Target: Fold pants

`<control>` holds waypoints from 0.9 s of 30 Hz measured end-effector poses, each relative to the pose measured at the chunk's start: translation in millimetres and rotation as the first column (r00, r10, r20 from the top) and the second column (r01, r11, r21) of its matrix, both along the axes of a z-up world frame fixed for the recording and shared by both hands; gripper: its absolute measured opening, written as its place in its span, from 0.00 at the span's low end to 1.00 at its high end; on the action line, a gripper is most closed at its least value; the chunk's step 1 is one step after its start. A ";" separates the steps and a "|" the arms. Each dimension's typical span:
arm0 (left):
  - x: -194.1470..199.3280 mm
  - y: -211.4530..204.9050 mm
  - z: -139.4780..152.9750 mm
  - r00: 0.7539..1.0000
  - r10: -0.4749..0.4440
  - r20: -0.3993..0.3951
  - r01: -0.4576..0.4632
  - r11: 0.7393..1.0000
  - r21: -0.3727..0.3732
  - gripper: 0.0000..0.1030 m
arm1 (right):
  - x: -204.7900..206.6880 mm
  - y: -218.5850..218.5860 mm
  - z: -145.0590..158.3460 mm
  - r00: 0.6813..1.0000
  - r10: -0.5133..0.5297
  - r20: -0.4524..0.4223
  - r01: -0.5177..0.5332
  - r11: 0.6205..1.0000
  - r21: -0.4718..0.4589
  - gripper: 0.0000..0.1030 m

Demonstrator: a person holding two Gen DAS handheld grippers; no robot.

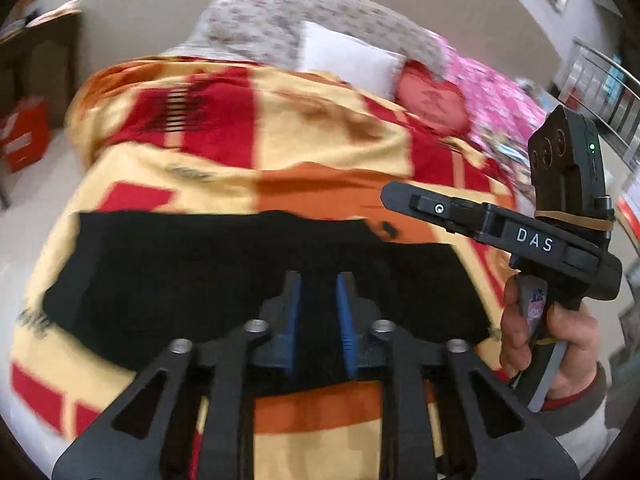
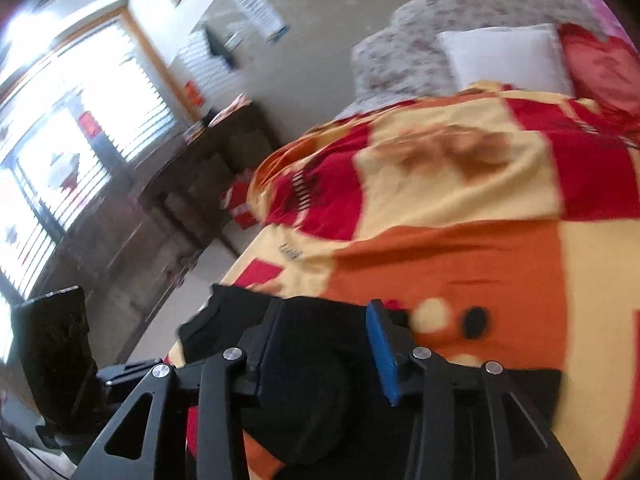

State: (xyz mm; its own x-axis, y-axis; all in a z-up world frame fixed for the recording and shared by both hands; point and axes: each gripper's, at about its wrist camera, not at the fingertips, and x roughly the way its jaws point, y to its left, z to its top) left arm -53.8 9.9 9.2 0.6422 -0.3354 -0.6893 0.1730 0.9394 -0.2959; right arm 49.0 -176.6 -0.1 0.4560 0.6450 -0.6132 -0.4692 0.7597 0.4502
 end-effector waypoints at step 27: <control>18.3 97.3 -62.3 0.901 0.386 -0.198 -0.414 0.901 -0.127 0.40 | 85.0 170.0 -78.2 0.963 0.210 -0.169 -0.234 0.963 -0.138 0.46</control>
State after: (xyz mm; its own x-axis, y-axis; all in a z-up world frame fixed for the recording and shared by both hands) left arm -35.5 107.2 -53.1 0.6285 -0.1893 -0.7545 -0.2716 0.8555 -0.4409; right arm 134.0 -6.6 -78.3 0.2062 0.6108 -0.7644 -0.5690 0.7104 0.4142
